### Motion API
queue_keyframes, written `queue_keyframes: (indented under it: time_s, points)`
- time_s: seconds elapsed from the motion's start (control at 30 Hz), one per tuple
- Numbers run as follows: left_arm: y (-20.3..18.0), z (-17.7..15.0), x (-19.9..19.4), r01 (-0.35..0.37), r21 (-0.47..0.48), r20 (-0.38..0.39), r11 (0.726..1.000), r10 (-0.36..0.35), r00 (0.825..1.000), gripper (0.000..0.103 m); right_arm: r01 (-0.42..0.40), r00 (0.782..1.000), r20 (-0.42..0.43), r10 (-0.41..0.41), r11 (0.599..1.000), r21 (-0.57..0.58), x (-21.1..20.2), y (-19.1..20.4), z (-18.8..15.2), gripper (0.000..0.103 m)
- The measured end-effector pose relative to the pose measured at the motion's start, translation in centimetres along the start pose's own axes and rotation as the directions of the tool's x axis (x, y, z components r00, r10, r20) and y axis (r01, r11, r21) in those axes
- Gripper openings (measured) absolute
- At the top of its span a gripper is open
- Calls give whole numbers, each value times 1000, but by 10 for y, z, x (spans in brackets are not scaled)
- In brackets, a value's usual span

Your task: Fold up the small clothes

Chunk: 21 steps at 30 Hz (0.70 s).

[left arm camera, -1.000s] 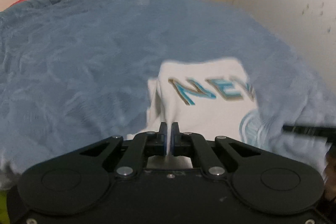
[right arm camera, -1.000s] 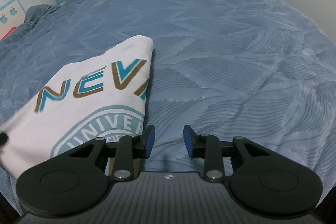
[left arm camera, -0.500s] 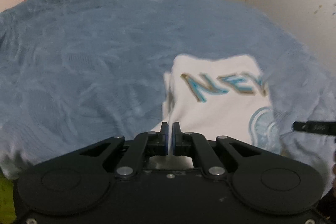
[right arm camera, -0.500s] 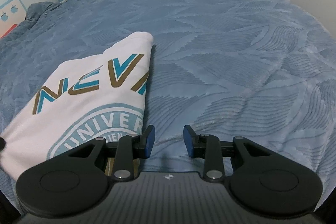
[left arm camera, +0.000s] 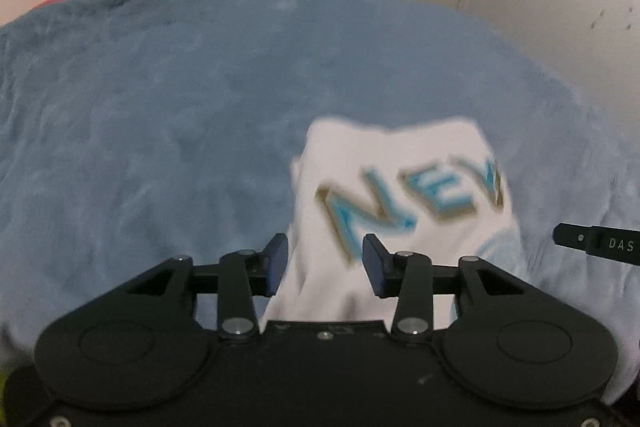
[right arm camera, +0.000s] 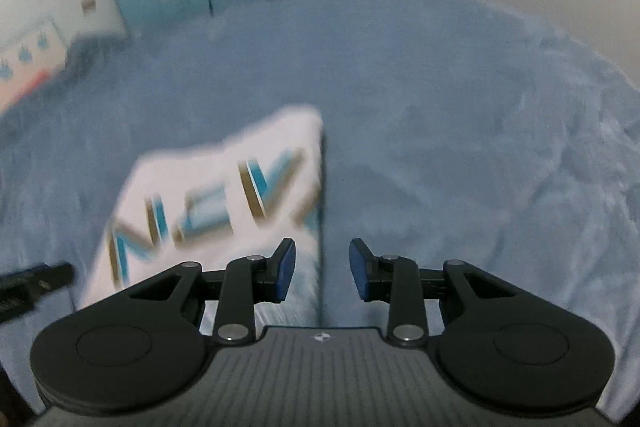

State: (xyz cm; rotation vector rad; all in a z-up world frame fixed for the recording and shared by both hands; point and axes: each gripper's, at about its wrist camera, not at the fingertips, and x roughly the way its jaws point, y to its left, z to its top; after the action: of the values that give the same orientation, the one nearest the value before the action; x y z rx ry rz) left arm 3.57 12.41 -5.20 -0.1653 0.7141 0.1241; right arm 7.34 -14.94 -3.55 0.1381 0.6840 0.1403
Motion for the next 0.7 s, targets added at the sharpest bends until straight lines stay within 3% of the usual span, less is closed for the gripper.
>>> queue_keyframes:
  time_s: [0.1,0.23,0.3,0.37,0.47,0.57,0.7]
  points:
    - [-4,18,41,14,43,-16,999,-14,1000,47,-6,1000,15,7,999,-46,10,16,12,38]
    - [3,37,99,39,-16,-110,999,-40,993,46,-15,1000,17,16,999,-47,17,22,15,38]
    - [4,38,110,49,-29,-111,998,-52,992,36,-8,1000,3,8,998,-58,23,23,14,38]
    - [10,31,106,54,-53,-106,997,-59,993,16,-4,1000,-17,3,998,-64,31,23,11,38]
    - [19,31,97,58,-75,-67,996,-63,996,11,-3,999,-51,0,998,-57,38,22,9,38]
    - [9,38,77,6,-57,-6,998,-6,1000,4,-4,998,-64,1,999,-46,41,21,7,38]
    - [2,39,54,-64,-67,53,996,67,996,4,-14,998,-63,11,999,-44,40,21,7,38]
